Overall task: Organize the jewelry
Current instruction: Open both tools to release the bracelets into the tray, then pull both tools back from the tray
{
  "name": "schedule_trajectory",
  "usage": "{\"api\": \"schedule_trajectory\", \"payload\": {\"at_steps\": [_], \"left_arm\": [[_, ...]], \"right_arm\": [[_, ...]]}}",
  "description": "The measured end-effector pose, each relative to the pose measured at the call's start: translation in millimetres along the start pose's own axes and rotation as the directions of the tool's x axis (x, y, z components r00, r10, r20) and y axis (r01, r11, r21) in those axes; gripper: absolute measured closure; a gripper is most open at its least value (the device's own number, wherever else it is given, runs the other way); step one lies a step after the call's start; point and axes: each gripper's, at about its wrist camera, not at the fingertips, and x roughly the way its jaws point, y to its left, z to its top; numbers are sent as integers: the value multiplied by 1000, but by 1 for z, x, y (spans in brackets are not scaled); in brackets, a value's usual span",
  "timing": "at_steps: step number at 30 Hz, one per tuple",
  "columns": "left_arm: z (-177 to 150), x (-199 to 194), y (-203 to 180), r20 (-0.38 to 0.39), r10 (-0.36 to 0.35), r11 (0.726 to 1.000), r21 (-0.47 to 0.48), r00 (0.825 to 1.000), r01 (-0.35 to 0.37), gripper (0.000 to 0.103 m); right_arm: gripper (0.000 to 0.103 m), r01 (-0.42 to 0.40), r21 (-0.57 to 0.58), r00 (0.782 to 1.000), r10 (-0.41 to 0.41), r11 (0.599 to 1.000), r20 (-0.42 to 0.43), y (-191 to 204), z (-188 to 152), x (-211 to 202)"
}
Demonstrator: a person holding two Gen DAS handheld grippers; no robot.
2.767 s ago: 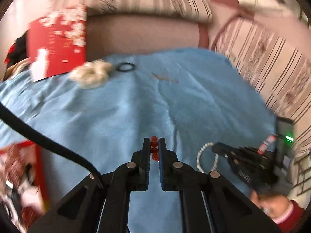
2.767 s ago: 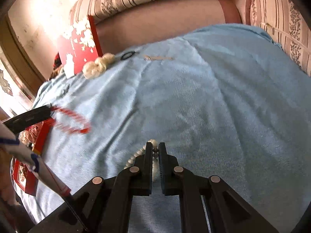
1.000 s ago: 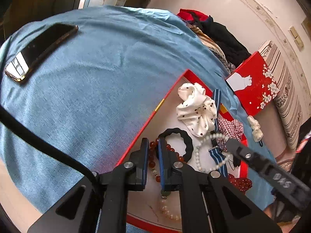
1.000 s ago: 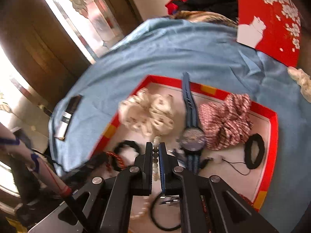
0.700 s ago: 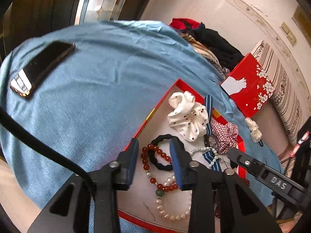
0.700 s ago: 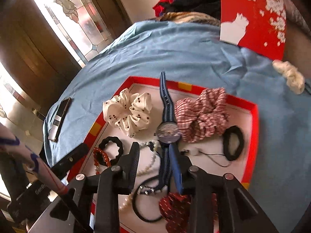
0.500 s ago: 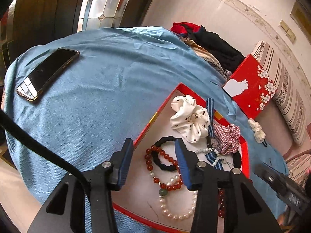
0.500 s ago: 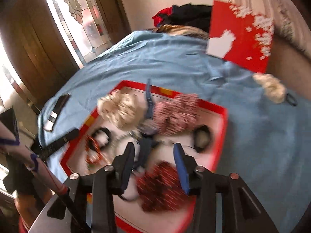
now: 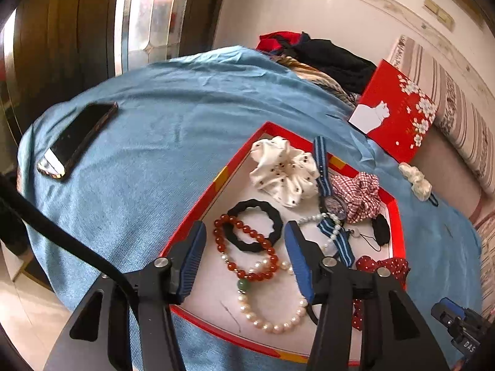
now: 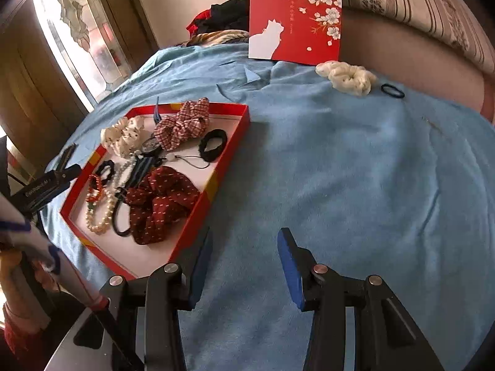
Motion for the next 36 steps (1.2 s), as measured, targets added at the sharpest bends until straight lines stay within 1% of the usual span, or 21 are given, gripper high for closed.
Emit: {"api": "schedule_trajectory", "payload": {"at_steps": [1,3,7,11,13,15,17,19,22,25,27,28,32,36], "left_arm": [[-1,-3,-6,14,12,1000,22,1000,-12,44],[-3,-6,-15,33,27,998,59,999,-29,41],[-7,-6,-33,36,38,992,118,999,-42,40],[-14,-8,-46,34,40,988,149,999,-45,40],[-19,-13,-52,49,46,985,166,998,-54,40],[-27,-23,-62,74,54,977,202,996,-68,40],[-35,-32,-71,81,54,971,229,995,-72,40],[-50,-45,-79,67,56,966,249,996,-71,36],[-70,-60,-90,41,55,960,272,998,-64,33],[-84,-75,-99,35,87,956,277,996,-94,32],[-89,-85,-103,40,87,958,271,995,-95,26],[-90,-89,-105,46,88,957,272,995,-97,24],[-99,-106,-115,77,86,948,299,993,-106,23],[-101,-115,-116,75,70,952,292,995,-90,23]], "right_arm": [[56,-10,0,1000,10,1000,2,2,-3,0],[56,-18,-12,1000,18,1000,6,8,-9,0],[56,-6,-38,1000,6,999,12,12,-24,-4],[55,45,-48,999,-43,998,24,5,-45,-15],[55,71,-39,997,-69,997,33,-3,-55,-24],[53,92,-24,995,-91,995,43,-10,-65,-33],[52,114,-13,992,-113,993,58,-18,-74,-44],[52,132,-15,989,-131,991,74,-23,-80,-53],[51,150,-10,984,-149,989,96,-31,-86,-63],[50,151,-5,982,-150,988,113,-37,-90,-71],[50,159,-13,979,-156,987,132,-37,-92,-77],[48,165,-18,977,-161,986,139,-36,-91,-79],[45,194,-44,967,-184,980,176,-32,-93,-88],[45,207,-72,964,-191,976,185,-26,-95,-90]]}}
